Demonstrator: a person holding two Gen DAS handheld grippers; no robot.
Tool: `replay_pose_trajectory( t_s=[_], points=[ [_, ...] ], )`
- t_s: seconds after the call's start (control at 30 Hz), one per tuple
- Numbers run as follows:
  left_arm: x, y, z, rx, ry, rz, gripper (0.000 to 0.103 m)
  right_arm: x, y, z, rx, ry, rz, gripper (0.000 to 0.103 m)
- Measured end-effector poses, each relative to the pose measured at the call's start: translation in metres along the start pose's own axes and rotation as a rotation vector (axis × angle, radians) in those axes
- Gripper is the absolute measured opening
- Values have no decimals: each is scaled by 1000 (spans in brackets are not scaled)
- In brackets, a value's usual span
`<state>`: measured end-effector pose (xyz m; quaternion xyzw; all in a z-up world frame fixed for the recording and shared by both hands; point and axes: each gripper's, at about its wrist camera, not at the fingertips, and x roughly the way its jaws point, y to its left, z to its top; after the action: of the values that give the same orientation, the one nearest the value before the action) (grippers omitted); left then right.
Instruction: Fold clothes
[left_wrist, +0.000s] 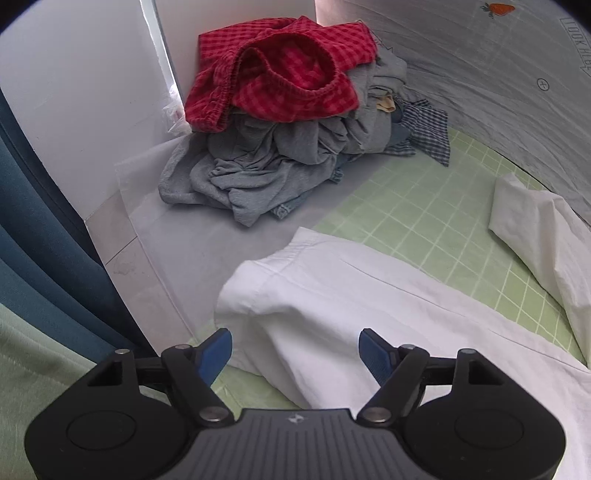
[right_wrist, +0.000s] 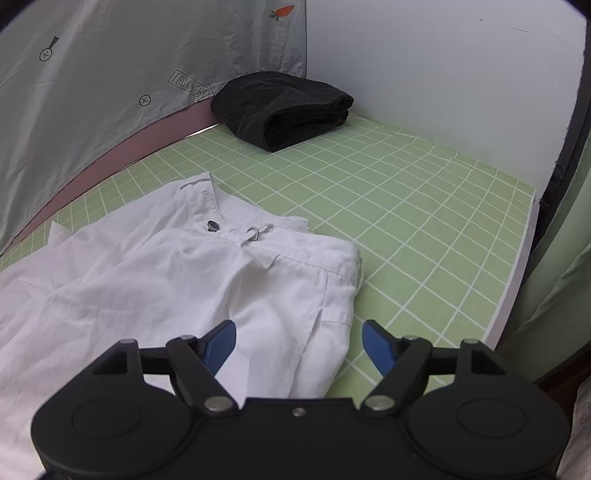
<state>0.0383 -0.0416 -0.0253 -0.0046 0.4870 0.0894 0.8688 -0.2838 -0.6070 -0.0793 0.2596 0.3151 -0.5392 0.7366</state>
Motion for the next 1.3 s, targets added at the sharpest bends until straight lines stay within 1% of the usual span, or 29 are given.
replay_pose_trajectory(
  t_s=[0.07,0.17,0.27,0.33,0.37,0.43,0.5,0.6,0.67,0.7,0.73,0.77,0.8,0.83,0.87,0.9,1.0,1.03,1.07,1.13,1.2,1.27,1.3],
  points=[
    [-5,-24,-13,23,7,-22,78,11,-9,13,-13,-5,6,78],
    [-11,-65,-41,58,42,-48,78,25,-19,32,-60,-26,24,80],
    [-12,-108,-74,98,91,-102,78,37,-23,49,-113,-39,119,77],
    [-12,-134,-96,135,130,-125,78,48,-20,58,-169,-43,154,73],
    [-11,-146,-107,154,149,-136,78,53,-18,61,-198,-44,169,73],
    [-10,-172,-128,192,187,-157,78,65,-16,66,-237,-25,227,73],
    [-11,-182,-139,219,205,-168,78,74,-11,65,-283,-7,266,73],
    [-12,-195,-154,258,229,-181,78,85,-3,61,-362,2,279,76],
    [-13,-204,-164,284,245,-191,78,90,-1,59,-389,14,288,76],
    [-13,-209,-169,297,253,-195,78,92,-1,58,-398,26,309,76],
    [-13,-213,-174,310,261,-200,78,94,-2,57,-409,40,334,71],
    [-14,-217,-179,323,269,-204,78,96,-3,56,-421,50,348,64],
    [-14,-219,-180,328,271,-207,78,97,-4,53,-435,60,360,42],
    [-14,-219,-180,335,273,-208,78,97,-4,51,-449,70,374,25],
    [-14,-220,-179,342,275,-209,78,93,-6,50,-456,61,376,21],
    [-14,-221,-179,349,277,-210,78,86,-7,49,-461,43,373,14],
    [-15,-223,-179,378,278,-212,78,67,-12,46,-475,-10,365,11],
    [-16,-224,-178,388,279,-213,78,59,-18,48,-456,-26,365,10],
    [-16,-225,-178,396,282,-216,78,49,-25,51,-427,-42,366,10],
    [-15,-227,-178,413,287,-224,78,29,-48,61,-327,-55,385,10],
    [-14,-228,-181,430,295,-221,79,17,-65,64,-281,-55,373,10],
    [-13,-229,-184,447,303,-217,80,21,-71,55,-315,-26,324,10],
    [-12,-229,-185,456,307,-214,80,30,-72,48,-330,9,293,11]
  ],
)
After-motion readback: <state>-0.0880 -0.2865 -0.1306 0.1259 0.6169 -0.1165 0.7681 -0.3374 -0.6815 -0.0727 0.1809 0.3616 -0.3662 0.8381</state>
